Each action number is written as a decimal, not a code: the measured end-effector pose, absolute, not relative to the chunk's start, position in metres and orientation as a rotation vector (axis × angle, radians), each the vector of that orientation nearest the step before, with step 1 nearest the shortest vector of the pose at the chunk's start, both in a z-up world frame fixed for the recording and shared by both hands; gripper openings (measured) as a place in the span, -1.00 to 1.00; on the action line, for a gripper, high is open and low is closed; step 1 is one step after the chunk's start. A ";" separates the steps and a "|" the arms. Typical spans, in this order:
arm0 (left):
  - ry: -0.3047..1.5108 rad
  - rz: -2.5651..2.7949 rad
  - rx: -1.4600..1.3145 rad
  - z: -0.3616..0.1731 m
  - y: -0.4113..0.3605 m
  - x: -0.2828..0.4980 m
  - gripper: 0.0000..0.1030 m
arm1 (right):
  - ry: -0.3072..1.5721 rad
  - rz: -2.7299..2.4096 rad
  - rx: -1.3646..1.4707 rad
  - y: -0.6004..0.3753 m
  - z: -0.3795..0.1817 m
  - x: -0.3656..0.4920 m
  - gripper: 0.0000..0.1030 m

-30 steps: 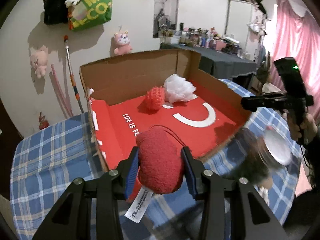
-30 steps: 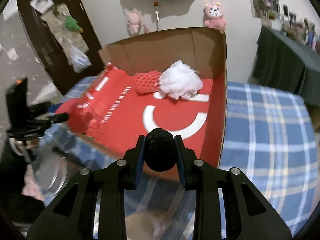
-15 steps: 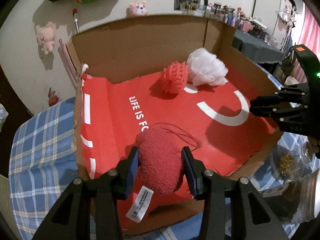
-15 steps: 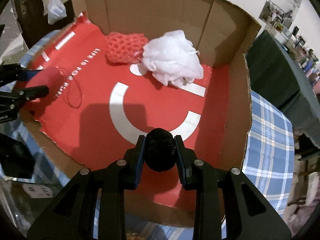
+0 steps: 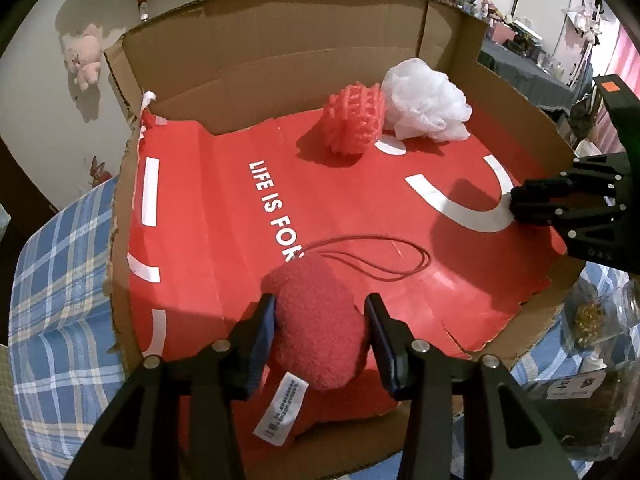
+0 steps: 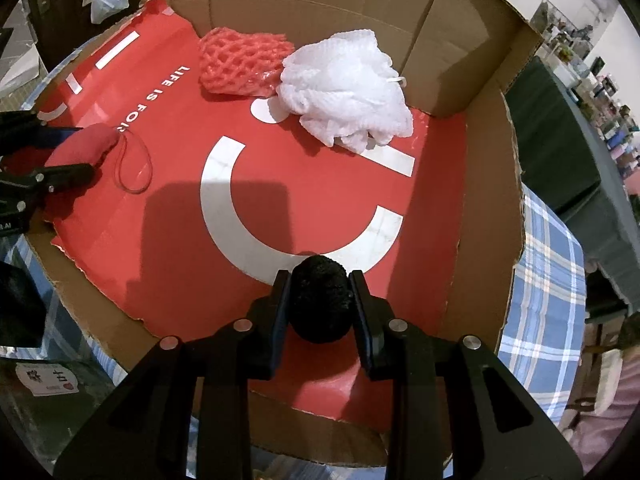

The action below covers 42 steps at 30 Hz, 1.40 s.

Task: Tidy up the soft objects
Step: 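Lower and open both tools to drop the ball and pouch in the box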

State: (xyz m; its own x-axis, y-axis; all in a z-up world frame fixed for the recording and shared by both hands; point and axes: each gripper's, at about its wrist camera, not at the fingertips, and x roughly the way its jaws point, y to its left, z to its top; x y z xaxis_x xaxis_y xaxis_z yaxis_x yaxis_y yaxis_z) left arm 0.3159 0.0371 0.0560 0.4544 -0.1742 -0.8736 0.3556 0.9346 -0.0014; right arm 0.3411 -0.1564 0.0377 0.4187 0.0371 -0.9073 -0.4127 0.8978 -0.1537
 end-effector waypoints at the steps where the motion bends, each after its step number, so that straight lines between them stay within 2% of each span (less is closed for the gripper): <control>1: 1.053 -0.331 0.197 0.055 0.036 0.316 -0.03 | 1.112 0.290 -0.385 -0.155 0.036 0.342 -0.46; 5: 1.052 -0.331 0.202 0.054 0.035 0.316 0.05 | 1.111 0.293 -0.393 -0.152 0.035 0.341 -0.44; 10: 1.035 -0.355 0.195 0.058 0.034 0.313 0.32 | 1.108 0.298 -0.415 -0.149 0.035 0.341 -0.39; 13: 1.013 -0.362 0.204 0.063 0.032 0.310 0.40 | 1.107 0.303 -0.411 -0.150 0.037 0.340 -0.37; 15: 1.002 -0.363 0.205 0.066 0.032 0.308 0.46 | 1.107 0.318 -0.399 -0.150 0.038 0.341 -0.15; 18: 0.973 -0.359 0.198 0.073 0.033 0.305 0.59 | 1.084 0.332 -0.406 -0.145 0.043 0.337 0.01; 21: 0.944 -0.366 0.183 0.082 0.036 0.301 0.61 | 1.056 0.332 -0.407 -0.143 0.053 0.332 0.05; 27: 0.858 -0.367 0.155 0.107 0.037 0.282 0.83 | 1.011 0.304 -0.399 -0.147 0.074 0.321 0.09; 33: 0.740 -0.349 0.131 0.139 0.036 0.248 0.96 | 0.909 0.296 -0.330 -0.154 0.114 0.291 0.25; 36: 0.677 -0.337 0.127 0.155 0.035 0.228 0.98 | 0.840 0.302 -0.292 -0.156 0.138 0.266 0.39; 42: 0.568 -0.325 0.112 0.183 0.030 0.178 1.00 | 0.697 0.299 -0.237 -0.158 0.175 0.203 0.52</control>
